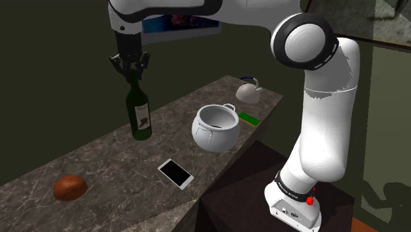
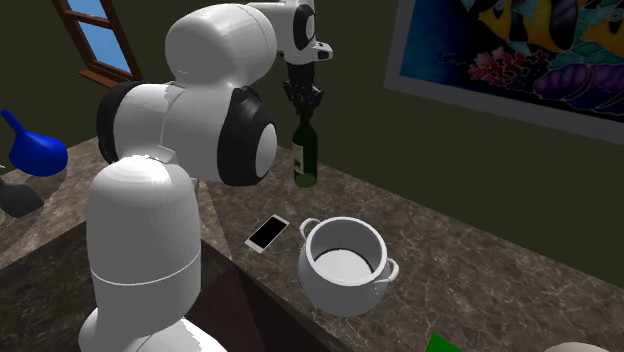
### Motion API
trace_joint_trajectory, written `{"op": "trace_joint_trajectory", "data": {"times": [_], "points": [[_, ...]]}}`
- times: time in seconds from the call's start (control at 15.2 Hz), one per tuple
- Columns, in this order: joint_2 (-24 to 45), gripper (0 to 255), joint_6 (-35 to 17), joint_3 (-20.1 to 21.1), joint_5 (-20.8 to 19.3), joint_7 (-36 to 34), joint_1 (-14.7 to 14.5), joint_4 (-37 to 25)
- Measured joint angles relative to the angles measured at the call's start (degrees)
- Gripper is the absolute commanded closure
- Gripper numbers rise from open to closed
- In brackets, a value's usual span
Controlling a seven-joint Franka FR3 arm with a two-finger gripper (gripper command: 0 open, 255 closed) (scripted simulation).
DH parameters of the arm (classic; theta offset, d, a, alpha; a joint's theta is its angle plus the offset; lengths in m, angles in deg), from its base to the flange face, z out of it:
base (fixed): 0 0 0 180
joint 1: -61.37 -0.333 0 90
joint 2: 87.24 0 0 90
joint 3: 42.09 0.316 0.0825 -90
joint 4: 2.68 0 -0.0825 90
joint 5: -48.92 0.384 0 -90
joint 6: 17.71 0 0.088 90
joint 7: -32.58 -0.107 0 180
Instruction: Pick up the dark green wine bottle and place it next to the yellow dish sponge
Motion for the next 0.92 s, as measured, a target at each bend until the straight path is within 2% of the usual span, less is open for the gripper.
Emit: {"op": "trace_joint_trajectory", "data": {"times": [0.4, 0.92], "points": [[-7.2, 255, -2.9, -1.8, 2.6, 6.7, 5.5, 9.7], [-12.8, 255, -4.8, -5.6, 5.1, 17.1, 12.0, 16.7]]}}
